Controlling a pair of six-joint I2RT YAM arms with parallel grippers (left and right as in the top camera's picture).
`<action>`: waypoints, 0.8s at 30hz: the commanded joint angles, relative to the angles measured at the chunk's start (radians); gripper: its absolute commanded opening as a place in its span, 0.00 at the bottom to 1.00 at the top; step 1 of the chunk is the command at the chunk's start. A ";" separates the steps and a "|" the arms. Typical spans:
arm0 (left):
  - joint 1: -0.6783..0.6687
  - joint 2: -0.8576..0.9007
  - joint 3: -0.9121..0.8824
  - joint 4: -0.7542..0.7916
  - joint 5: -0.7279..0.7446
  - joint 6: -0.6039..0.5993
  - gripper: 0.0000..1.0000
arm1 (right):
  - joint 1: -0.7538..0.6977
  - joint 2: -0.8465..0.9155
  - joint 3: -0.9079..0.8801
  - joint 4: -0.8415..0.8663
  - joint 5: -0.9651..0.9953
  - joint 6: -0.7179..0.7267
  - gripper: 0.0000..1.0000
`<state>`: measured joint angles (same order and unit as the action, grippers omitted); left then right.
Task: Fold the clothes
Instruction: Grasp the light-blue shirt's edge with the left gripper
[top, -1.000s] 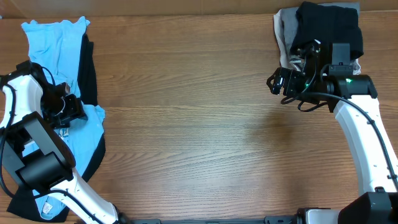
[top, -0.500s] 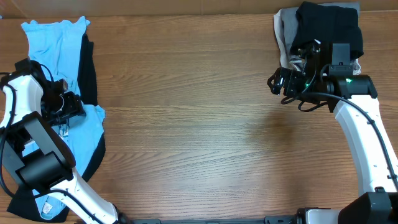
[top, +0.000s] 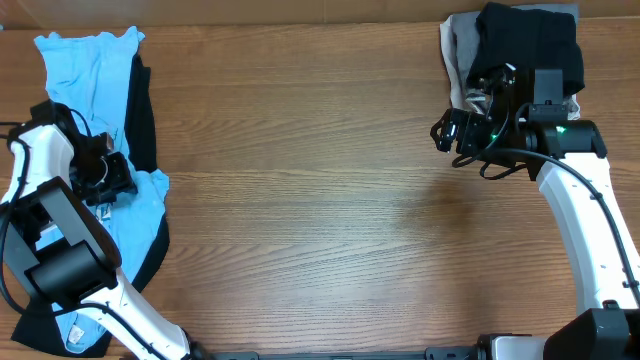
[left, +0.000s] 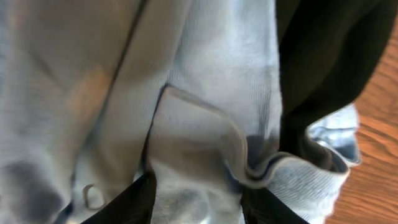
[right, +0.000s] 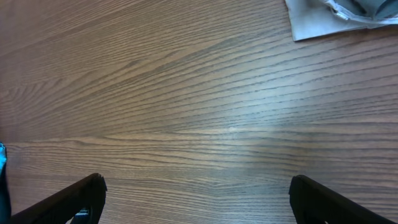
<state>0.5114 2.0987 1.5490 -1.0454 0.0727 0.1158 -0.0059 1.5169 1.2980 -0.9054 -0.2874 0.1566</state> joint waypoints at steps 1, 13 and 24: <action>0.005 0.023 -0.040 0.026 0.006 0.014 0.40 | 0.005 -0.002 0.017 0.006 0.006 0.000 0.97; 0.005 0.022 0.082 -0.080 0.007 -0.071 0.06 | 0.005 -0.002 0.017 0.006 0.006 0.000 0.97; -0.025 0.020 0.442 -0.405 0.006 -0.070 0.04 | 0.005 -0.002 0.017 0.009 0.006 0.000 0.97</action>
<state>0.5102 2.1181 1.8980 -1.4040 0.0750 0.0578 -0.0059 1.5169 1.2980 -0.9016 -0.2874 0.1566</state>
